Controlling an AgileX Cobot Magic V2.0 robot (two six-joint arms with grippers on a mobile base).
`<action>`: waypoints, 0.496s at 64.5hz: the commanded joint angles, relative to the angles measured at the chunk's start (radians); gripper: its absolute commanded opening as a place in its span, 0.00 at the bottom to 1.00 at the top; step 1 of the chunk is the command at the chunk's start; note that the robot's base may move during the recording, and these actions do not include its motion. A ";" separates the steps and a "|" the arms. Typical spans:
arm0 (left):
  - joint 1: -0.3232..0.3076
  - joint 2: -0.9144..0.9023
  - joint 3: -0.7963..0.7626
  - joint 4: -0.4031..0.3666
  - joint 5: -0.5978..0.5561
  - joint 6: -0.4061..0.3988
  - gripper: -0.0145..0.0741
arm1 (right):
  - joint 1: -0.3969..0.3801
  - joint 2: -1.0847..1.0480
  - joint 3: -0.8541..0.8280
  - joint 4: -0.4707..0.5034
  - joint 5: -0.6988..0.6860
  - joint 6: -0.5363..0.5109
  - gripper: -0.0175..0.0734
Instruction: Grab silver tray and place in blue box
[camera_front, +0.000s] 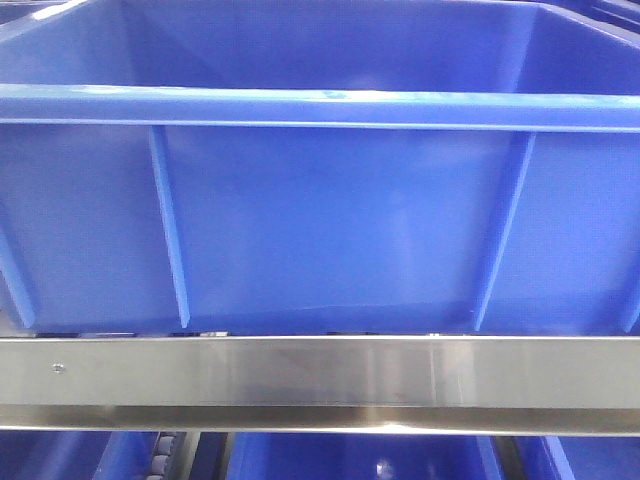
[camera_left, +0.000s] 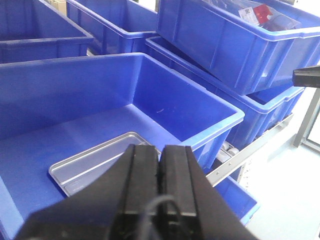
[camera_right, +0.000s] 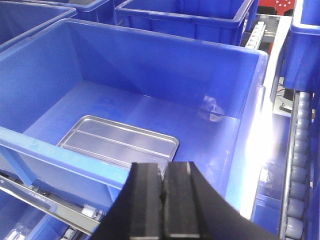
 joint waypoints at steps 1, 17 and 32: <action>-0.007 0.013 -0.023 -0.006 -0.084 0.000 0.06 | 0.001 0.009 -0.024 -0.033 -0.086 -0.010 0.25; 0.191 0.004 0.042 -0.252 -0.137 0.238 0.06 | 0.001 0.009 -0.024 -0.033 -0.086 -0.010 0.25; 0.590 -0.084 0.321 -0.356 -0.387 0.240 0.06 | 0.001 0.009 -0.024 -0.033 -0.086 -0.010 0.25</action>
